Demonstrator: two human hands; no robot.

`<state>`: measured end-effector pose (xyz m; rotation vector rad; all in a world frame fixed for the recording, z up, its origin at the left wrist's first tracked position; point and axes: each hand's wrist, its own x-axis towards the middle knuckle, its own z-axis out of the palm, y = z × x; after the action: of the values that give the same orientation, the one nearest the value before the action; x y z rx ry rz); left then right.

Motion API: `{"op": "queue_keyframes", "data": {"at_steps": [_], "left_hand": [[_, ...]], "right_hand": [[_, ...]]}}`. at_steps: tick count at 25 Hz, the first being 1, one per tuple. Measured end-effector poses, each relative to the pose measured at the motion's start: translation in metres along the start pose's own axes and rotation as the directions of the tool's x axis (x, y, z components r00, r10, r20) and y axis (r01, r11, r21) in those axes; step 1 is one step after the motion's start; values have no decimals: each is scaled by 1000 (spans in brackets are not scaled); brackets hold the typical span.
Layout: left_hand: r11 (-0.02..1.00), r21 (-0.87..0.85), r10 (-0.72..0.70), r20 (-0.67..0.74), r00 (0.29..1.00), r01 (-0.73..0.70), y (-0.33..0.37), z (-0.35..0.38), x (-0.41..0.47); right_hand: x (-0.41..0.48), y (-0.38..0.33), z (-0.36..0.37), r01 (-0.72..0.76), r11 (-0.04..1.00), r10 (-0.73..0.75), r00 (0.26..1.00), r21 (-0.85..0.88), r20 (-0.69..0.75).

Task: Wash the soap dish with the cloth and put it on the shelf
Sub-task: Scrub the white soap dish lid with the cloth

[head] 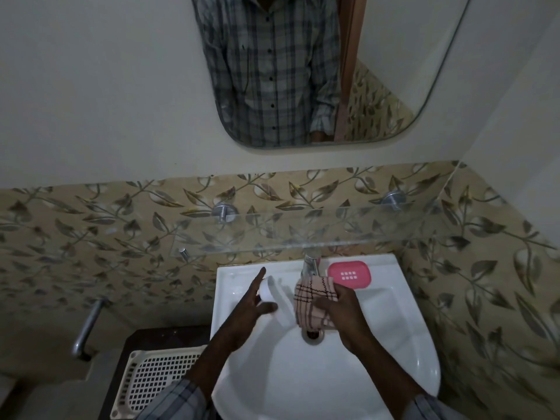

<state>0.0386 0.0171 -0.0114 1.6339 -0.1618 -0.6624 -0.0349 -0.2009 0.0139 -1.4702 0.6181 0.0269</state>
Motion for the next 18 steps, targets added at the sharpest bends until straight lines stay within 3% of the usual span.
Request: {"op": "queue_keyframes", "data": {"at_steps": [2,4,6,8,10,12,13,15,16,18], "left_hand": [[933,-358,-35,10,999,37,4,16,0],[851,-523,-31,32,999,43,9,37,2],[827,-559,-69,5,998,60,16,52,1],[833,-550,-103,-50,993,59,23,54,2],[866,-500,-43,-83,996,-4,27,49,5],[875,-483,-29,-113,993,-29,30,44,7],[874,-486,-65,-134,989,-8,35,43,7],[848,-520,-221,-172,960,102,47,41,11],[807,-568,-314,-180,932,162,50,38,13],[748,-620,-399,-134,907,238,52,31,12]], "right_hand": [[0,-13,19,72,995,-69,997,-73,39],[-4,-24,45,72,995,-73,997,-64,-12],[-9,-32,65,14,1000,-14,998,-10,-60],[-10,-39,70,-63,993,62,998,98,19],[-9,-44,64,-165,949,130,981,270,144],[-9,-40,61,-156,960,115,977,233,178],[-11,-35,60,-85,989,62,982,120,179],[-12,-23,55,202,974,-171,954,-107,246],[-10,-18,49,390,901,-315,890,-191,331],[-2,-15,29,692,672,-472,676,-265,566]]}}
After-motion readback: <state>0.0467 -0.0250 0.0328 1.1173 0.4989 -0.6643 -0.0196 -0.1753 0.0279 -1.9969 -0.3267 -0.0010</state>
